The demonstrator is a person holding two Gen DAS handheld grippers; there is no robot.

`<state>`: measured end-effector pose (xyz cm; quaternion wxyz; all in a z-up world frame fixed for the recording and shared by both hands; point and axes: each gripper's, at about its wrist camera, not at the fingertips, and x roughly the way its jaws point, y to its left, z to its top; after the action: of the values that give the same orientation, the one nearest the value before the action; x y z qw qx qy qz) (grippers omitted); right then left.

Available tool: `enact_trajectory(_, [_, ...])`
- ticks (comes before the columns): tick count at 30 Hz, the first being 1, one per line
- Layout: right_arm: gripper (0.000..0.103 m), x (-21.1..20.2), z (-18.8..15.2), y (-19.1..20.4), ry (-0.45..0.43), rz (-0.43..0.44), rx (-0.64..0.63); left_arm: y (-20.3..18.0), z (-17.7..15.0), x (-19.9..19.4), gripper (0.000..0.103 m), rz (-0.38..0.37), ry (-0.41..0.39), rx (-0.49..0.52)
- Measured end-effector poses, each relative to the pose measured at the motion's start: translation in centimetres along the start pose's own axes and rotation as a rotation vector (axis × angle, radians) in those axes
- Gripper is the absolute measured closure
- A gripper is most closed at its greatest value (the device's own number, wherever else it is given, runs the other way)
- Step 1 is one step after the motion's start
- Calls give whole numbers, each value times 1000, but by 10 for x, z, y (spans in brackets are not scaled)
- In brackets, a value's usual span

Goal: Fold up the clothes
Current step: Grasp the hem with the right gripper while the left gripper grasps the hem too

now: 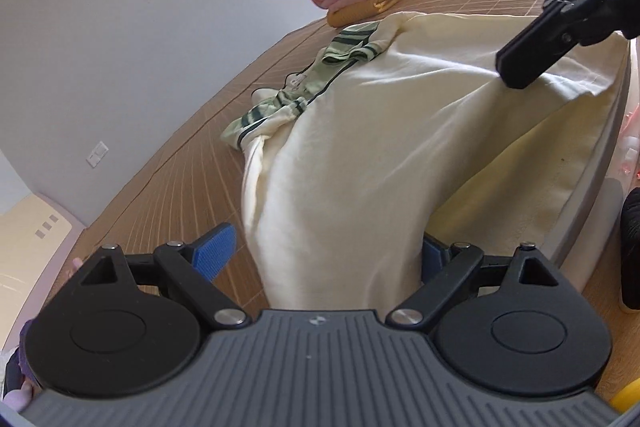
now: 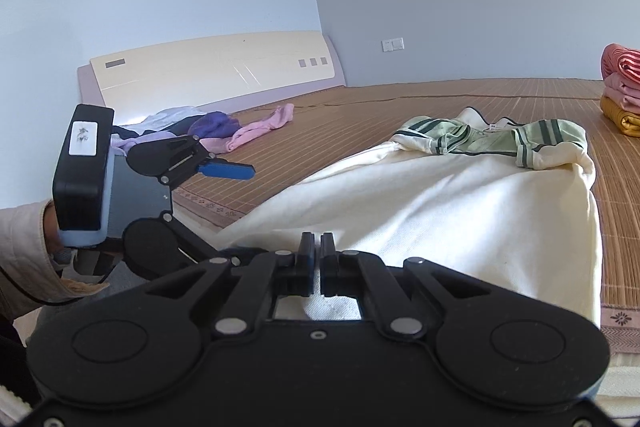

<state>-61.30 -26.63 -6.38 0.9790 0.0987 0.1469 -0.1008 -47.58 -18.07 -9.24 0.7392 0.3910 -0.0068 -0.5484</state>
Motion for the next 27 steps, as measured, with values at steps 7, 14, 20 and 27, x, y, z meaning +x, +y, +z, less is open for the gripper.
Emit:
enact_trajectory(7, [76, 8, -9, 9, 65, -66, -71, 36, -13, -16, 64, 7, 23, -140])
enact_trajectory(14, [44, 16, -17, 28, 87, -93, -181, 41, -6, -25, 76, 14, -25, -141])
enact_trajectory(20, [43, 32, -30, 48, 140, -243, -401, 53, -5, -31, 83, 3, -49, -228])
enact_trajectory(27, [60, 11, -31, 38, 147, -485, -415, 57, -4, -31, 87, -18, -42, -242])
